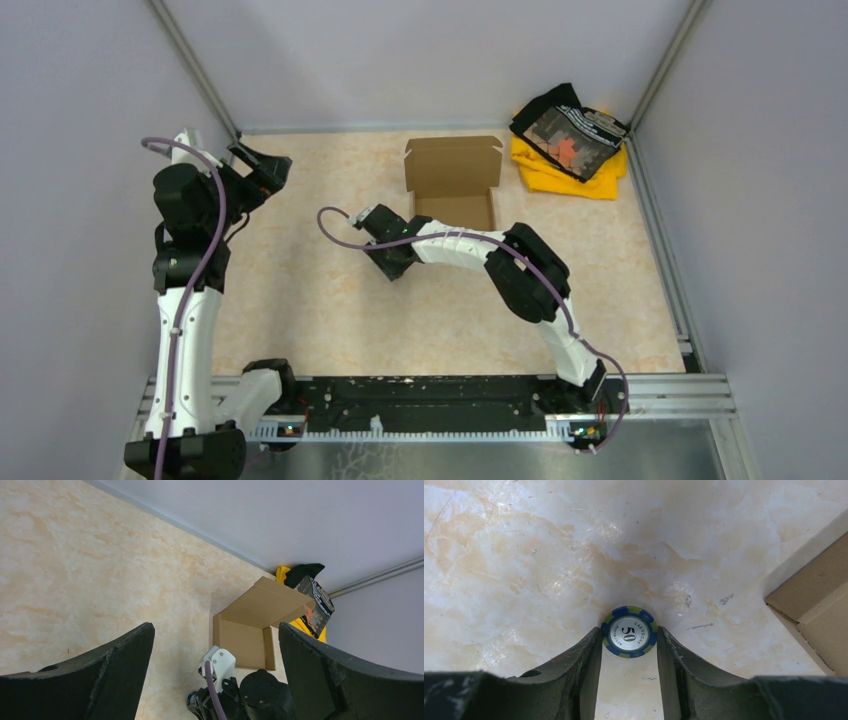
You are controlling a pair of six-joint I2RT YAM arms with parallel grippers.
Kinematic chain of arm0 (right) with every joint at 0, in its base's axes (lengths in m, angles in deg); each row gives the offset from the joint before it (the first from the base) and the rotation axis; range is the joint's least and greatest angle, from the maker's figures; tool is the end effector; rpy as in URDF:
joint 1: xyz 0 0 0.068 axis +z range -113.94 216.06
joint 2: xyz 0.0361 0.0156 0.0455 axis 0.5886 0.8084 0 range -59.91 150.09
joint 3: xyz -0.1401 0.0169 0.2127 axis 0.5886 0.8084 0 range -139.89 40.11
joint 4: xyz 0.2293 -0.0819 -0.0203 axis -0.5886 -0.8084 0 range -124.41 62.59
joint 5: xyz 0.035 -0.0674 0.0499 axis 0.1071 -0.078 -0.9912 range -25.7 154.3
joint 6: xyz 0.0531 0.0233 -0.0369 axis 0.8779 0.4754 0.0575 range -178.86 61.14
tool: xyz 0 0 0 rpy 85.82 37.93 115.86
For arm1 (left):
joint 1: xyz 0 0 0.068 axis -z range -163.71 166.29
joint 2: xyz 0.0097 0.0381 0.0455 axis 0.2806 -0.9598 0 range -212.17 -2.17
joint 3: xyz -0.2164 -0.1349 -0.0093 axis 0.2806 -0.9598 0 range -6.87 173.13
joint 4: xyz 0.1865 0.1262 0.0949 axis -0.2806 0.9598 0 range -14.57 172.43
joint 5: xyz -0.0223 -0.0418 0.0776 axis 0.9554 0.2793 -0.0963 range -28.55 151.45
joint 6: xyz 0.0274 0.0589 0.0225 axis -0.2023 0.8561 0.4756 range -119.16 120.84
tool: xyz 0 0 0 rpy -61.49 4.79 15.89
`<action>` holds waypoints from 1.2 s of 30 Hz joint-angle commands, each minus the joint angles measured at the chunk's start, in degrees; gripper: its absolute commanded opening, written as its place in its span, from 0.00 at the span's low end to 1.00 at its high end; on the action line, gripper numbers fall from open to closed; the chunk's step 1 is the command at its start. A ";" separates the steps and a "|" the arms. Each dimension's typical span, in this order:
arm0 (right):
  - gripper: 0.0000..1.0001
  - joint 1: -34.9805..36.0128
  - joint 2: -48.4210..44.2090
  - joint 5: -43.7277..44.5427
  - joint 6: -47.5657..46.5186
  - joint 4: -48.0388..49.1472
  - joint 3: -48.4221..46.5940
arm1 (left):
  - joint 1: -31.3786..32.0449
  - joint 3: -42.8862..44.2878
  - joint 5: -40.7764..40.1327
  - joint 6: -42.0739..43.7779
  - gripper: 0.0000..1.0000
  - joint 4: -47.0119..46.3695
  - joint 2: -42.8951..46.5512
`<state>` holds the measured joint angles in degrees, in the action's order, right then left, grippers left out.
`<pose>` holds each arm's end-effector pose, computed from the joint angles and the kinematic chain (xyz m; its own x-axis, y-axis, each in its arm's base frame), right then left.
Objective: Fold the paper box
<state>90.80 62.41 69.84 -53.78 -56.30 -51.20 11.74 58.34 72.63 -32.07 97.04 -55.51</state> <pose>0.2593 0.3574 0.1440 -0.5669 -0.6492 -0.5071 -0.7374 0.6743 -0.0388 0.2097 0.0060 0.3942 -0.2027 -0.5509 -0.8096 0.0029 0.8264 -0.5630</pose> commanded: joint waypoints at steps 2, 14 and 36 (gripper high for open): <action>0.41 0.37 -0.63 0.88 -0.51 -1.25 -2.65 | -0.19 0.51 0.07 0.70 0.99 -1.07 0.57; 0.41 0.28 -1.86 1.48 -0.51 -1.40 -2.63 | -0.24 0.96 -0.44 0.65 0.99 -0.97 0.92; 0.41 -1.56 -5.29 1.51 -0.82 -1.90 -2.18 | -0.25 0.44 -0.37 0.42 0.99 -1.04 1.20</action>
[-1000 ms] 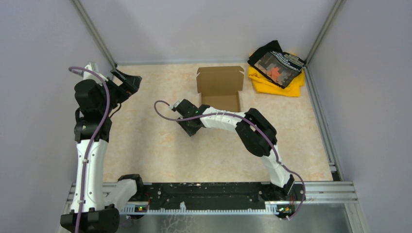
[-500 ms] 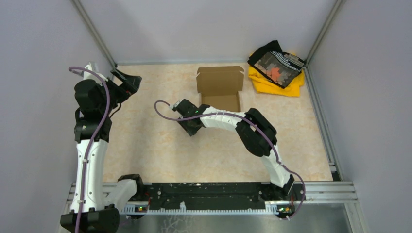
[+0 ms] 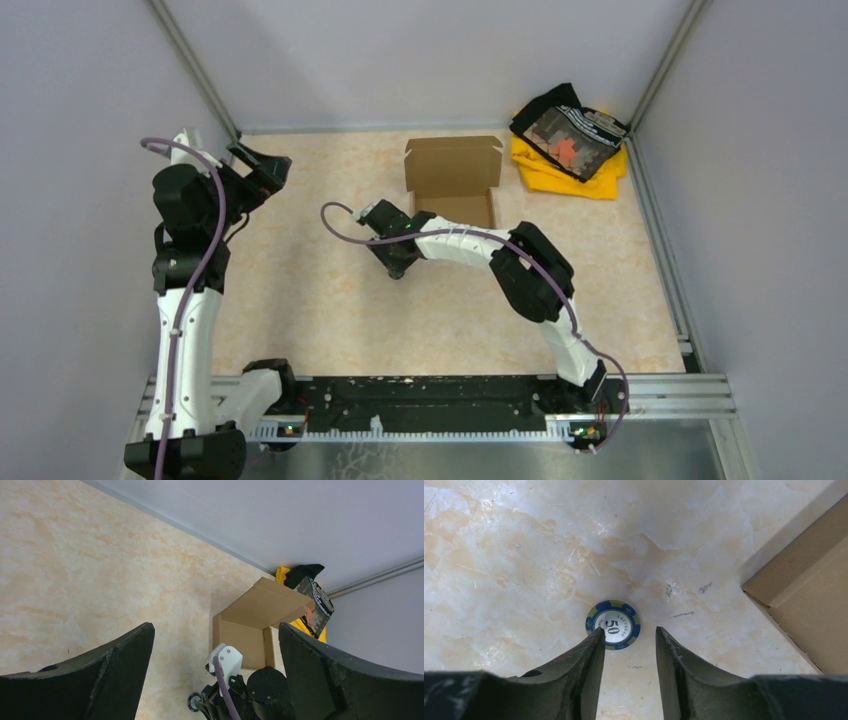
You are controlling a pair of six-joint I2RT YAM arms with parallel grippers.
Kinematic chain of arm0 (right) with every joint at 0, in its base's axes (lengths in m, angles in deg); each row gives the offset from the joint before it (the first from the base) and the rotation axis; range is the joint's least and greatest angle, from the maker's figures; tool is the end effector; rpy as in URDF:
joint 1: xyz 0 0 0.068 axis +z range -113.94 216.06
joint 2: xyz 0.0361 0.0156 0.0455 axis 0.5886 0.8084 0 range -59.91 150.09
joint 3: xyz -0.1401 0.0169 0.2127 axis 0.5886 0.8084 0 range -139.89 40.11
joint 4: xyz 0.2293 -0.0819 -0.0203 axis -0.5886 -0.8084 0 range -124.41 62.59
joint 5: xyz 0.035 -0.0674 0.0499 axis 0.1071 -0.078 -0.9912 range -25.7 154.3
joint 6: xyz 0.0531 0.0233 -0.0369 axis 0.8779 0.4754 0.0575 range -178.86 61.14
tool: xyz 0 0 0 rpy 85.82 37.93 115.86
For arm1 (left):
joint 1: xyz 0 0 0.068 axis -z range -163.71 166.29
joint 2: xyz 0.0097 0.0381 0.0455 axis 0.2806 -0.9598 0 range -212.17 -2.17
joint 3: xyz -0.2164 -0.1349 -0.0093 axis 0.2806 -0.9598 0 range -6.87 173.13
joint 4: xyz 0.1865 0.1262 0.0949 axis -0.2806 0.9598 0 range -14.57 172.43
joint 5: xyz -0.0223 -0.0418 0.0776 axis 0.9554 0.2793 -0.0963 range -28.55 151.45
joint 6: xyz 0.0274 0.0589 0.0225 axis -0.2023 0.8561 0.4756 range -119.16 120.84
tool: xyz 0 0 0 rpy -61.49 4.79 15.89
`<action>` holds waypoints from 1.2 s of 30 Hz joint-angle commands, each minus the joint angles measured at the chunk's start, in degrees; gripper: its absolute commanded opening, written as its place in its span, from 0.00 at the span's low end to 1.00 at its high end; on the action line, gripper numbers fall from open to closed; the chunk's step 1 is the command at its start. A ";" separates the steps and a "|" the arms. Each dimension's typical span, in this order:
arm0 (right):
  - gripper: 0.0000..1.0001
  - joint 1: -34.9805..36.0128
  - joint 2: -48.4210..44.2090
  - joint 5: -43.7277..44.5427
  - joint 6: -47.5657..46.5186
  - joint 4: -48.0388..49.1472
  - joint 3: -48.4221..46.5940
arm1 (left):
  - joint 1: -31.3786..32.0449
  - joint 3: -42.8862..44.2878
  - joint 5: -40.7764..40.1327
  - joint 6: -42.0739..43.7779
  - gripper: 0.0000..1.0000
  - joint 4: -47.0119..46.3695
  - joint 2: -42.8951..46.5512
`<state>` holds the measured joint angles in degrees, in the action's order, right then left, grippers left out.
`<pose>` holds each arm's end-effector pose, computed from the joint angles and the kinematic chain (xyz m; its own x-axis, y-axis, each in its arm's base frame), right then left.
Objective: Fold the paper box
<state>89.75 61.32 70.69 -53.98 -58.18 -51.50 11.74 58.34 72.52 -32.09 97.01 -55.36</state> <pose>0.2644 0.3493 0.1515 -0.5783 -0.6441 -0.5007 -0.7216 0.6901 -0.0544 0.2090 0.0060 0.3948 -0.1991 -0.5511 -0.8104 0.0030 0.8266 -0.5628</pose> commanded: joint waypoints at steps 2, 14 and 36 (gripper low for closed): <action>0.47 -0.52 -4.27 -0.50 -1.01 -0.15 -1.90 | -0.21 0.38 -0.28 0.37 0.99 -1.02 1.05; 0.66 -0.43 -4.85 -5.02 -1.46 3.60 1.35 | -0.19 -0.09 -0.30 0.39 0.99 -1.12 1.08; 0.62 -0.18 -0.56 -4.85 -1.11 3.69 1.39 | -0.19 -0.31 -0.38 0.50 0.99 -1.20 1.06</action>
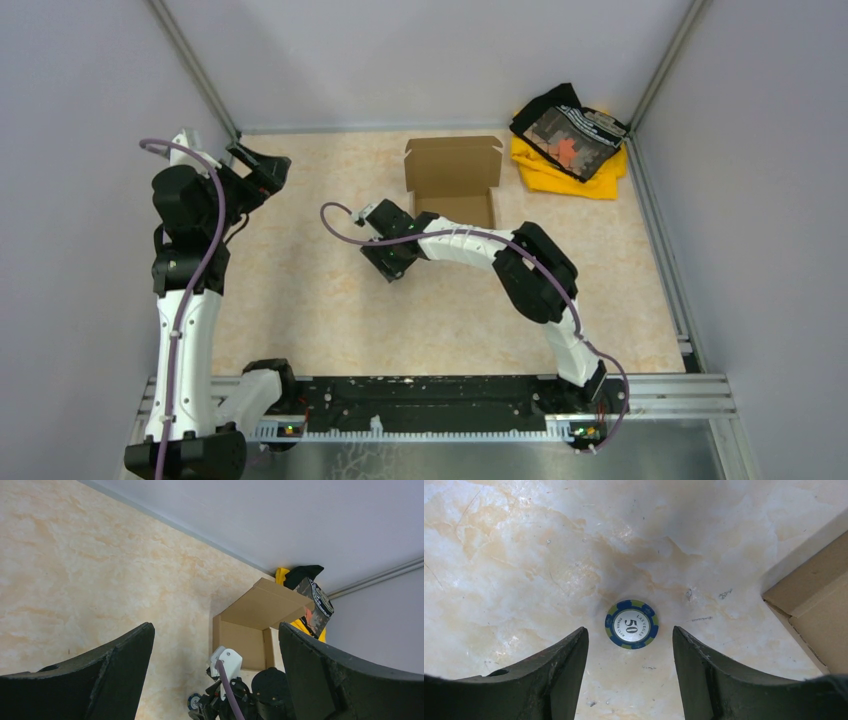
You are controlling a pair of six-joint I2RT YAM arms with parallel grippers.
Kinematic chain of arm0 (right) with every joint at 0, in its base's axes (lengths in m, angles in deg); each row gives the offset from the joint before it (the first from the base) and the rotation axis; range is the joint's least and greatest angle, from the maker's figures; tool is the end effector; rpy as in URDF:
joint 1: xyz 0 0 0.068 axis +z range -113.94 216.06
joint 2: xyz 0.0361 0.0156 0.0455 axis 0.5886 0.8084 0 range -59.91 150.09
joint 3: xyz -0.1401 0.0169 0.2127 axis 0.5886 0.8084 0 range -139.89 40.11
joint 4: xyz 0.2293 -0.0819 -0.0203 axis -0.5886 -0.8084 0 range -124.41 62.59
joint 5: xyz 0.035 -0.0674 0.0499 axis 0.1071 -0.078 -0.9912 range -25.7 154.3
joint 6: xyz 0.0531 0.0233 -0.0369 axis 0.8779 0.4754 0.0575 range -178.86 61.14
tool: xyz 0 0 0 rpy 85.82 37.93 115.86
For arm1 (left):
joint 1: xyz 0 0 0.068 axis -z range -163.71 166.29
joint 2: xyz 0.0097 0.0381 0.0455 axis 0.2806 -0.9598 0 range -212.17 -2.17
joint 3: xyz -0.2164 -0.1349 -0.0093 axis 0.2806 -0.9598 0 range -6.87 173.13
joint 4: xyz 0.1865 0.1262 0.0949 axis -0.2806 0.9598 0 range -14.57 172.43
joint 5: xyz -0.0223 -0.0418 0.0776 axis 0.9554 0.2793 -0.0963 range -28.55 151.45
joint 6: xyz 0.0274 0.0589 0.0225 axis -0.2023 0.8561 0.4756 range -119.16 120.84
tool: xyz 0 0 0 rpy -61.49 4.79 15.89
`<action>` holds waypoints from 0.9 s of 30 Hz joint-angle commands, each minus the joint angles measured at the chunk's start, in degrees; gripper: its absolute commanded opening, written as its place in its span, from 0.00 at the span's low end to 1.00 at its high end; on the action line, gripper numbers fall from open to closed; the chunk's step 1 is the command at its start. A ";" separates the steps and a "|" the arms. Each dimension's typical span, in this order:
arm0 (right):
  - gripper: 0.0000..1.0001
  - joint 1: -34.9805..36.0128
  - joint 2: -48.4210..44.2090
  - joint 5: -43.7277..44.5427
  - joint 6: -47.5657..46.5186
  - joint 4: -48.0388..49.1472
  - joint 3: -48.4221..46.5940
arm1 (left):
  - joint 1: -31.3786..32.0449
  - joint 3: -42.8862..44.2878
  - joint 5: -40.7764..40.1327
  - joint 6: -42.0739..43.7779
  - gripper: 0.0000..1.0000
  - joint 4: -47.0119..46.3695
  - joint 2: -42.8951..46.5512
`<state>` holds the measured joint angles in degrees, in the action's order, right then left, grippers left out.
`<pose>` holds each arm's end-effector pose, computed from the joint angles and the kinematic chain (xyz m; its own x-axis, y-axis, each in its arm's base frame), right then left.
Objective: Fold the paper box
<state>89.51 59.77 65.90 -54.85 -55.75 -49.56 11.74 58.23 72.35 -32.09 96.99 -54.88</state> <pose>0.2609 0.3493 0.1554 -0.5612 -0.6396 -0.5253 -0.7569 0.6535 0.0129 0.2068 0.0060 0.3958 -0.1920 -0.5508 -0.8122 0.0043 0.8272 -0.5620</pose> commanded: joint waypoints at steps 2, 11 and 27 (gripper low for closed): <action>0.62 0.01 1.34 -0.13 -0.13 1.22 -0.60 | -0.24 0.00 -0.17 0.58 0.99 -1.20 0.59; 0.66 0.04 2.49 -0.38 -0.14 1.09 -0.69 | -0.23 0.11 -0.16 0.59 0.99 -1.17 0.49; 0.44 -0.01 3.35 0.31 -0.41 -0.47 -1.41 | -0.25 -0.02 -0.26 0.67 0.99 -1.17 0.58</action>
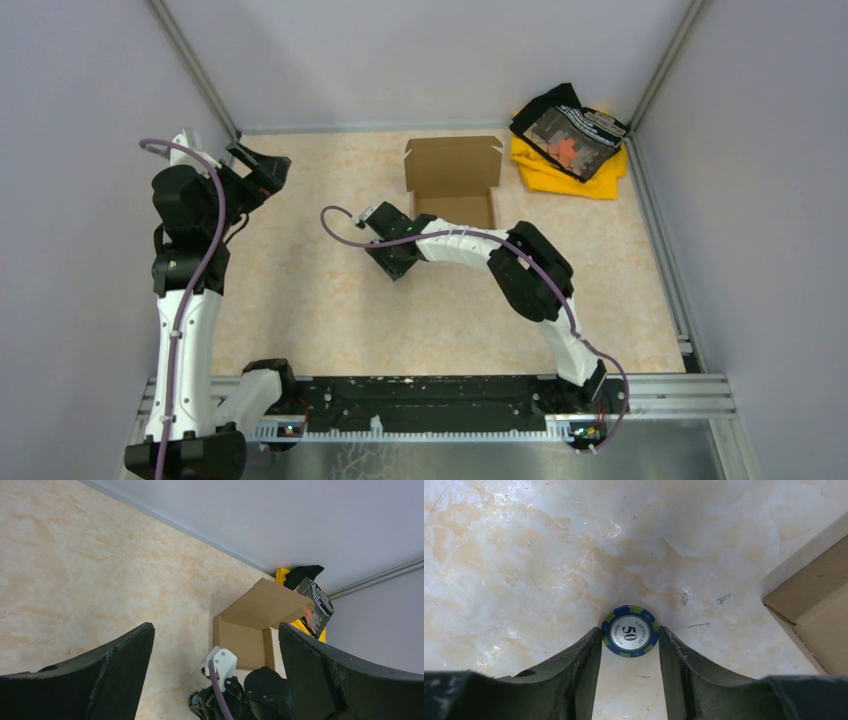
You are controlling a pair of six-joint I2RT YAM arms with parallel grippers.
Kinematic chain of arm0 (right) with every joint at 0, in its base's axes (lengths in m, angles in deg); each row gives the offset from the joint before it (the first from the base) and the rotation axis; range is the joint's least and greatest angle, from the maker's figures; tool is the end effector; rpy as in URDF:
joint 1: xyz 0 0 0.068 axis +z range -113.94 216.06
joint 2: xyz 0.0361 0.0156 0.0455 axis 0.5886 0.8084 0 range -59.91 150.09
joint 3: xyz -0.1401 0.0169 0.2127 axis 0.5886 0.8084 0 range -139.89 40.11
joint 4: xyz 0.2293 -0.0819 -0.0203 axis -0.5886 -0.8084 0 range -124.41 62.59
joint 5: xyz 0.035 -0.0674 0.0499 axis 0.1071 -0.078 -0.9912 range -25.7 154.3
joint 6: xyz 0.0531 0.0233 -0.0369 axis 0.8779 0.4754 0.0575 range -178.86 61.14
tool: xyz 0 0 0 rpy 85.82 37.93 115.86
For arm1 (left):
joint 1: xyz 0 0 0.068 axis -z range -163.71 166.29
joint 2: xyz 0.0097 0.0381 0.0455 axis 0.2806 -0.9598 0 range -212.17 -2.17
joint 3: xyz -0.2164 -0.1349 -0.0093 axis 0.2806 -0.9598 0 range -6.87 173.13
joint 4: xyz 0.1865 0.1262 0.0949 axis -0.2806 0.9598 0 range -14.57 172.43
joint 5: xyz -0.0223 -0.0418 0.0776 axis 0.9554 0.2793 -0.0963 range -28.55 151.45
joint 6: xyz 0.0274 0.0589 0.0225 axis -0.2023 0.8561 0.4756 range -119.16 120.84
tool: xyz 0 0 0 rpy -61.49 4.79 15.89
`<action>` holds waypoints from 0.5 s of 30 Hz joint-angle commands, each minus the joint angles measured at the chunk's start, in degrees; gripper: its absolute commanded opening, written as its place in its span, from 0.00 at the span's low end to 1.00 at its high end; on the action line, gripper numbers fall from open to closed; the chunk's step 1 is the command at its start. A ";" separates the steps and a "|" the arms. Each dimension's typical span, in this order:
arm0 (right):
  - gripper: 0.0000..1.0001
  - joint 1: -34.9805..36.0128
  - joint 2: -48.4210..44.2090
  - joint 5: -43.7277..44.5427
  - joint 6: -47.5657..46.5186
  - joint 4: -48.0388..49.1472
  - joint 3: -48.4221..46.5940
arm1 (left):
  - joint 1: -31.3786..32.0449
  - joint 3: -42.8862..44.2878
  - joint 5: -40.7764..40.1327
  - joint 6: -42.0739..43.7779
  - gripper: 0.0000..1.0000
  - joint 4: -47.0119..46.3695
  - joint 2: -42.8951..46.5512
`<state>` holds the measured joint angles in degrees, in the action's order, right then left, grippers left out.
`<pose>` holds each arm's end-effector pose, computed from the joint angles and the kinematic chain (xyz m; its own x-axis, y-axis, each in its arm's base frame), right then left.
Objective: Fold the paper box
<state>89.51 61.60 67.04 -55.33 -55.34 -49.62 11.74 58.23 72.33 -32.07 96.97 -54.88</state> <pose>0.2631 0.3504 0.1429 -0.5617 -0.6544 -0.5061 -0.7549 0.6558 -0.0102 0.2068 0.0060 0.3958 -0.1916 -0.5505 -0.8126 0.0043 0.8274 -0.5616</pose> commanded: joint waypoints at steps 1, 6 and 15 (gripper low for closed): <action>0.42 0.02 1.50 -1.03 0.07 -0.84 -1.32 | -0.21 -0.05 -0.24 0.67 0.99 -1.15 0.60; 0.35 0.07 1.11 -1.26 0.16 -0.93 -1.40 | -0.19 -0.32 -0.24 0.65 0.99 -1.24 0.63; 0.35 0.02 -0.71 0.38 0.16 -1.10 -1.71 | -0.22 -0.51 -0.33 0.64 0.99 -1.34 0.83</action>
<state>89.51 61.65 67.09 -55.29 -55.34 -49.71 11.74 58.12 72.28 -32.07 96.93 -54.88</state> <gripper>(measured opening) 0.391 0.989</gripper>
